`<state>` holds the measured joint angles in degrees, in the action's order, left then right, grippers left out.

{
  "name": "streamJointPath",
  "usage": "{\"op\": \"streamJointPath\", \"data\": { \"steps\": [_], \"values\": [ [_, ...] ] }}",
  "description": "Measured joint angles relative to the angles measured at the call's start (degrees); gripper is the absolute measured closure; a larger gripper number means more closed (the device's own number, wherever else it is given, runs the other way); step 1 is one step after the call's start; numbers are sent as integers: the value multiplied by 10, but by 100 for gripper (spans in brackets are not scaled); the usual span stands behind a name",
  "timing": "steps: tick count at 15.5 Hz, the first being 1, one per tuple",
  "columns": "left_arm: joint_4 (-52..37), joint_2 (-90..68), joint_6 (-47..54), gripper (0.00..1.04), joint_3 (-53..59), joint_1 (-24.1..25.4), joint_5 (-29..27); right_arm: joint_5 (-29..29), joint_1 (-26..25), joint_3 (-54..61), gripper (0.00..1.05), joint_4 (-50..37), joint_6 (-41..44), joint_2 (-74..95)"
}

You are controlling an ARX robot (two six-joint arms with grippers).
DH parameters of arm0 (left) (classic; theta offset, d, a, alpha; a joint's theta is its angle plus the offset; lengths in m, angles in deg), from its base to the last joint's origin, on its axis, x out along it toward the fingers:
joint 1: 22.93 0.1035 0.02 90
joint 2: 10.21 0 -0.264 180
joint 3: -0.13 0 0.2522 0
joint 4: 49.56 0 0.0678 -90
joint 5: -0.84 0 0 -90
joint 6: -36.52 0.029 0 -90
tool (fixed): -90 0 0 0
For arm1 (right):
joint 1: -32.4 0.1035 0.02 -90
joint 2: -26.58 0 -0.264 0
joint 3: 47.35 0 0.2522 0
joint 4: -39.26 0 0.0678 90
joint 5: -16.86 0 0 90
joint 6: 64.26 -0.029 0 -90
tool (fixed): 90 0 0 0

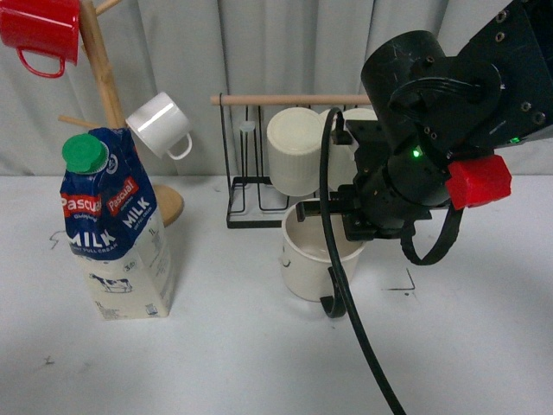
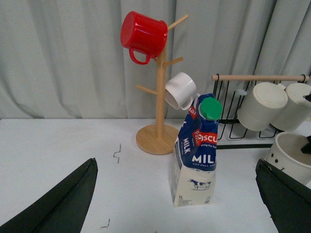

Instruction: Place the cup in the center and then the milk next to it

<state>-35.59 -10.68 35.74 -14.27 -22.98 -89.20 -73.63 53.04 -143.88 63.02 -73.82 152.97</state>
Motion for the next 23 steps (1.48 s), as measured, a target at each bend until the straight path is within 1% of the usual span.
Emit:
{"op": "streamJointPath", "data": {
  "steps": [4, 6, 7, 8, 13, 21, 22, 23],
  "values": [
    [0, 0, 0, 7, 0, 0, 0, 9, 0, -43, 101, 18, 13, 25],
    [0, 0, 0, 7, 0, 0, 0, 26, 0, -43, 101, 18, 13, 25],
    [0, 0, 0, 7, 0, 0, 0, 47, -4, -28, 101, 24, 20, 14],
    [0, 0, 0, 7, 0, 0, 0, 50, -5, -21, 101, 21, 24, 10],
    [0, 0, 0, 7, 0, 0, 0, 44, -27, -6, 101, 29, 48, -9],
    [0, 0, 0, 7, 0, 0, 0, 41, -15, 13, 101, 32, 52, -22],
    [0, 0, 0, 7, 0, 0, 0, 41, -15, 16, 94, 33, 51, -23],
    [0, 0, 0, 7, 0, 0, 0, 41, -13, 17, 81, 33, 51, -24]
  ]
}}
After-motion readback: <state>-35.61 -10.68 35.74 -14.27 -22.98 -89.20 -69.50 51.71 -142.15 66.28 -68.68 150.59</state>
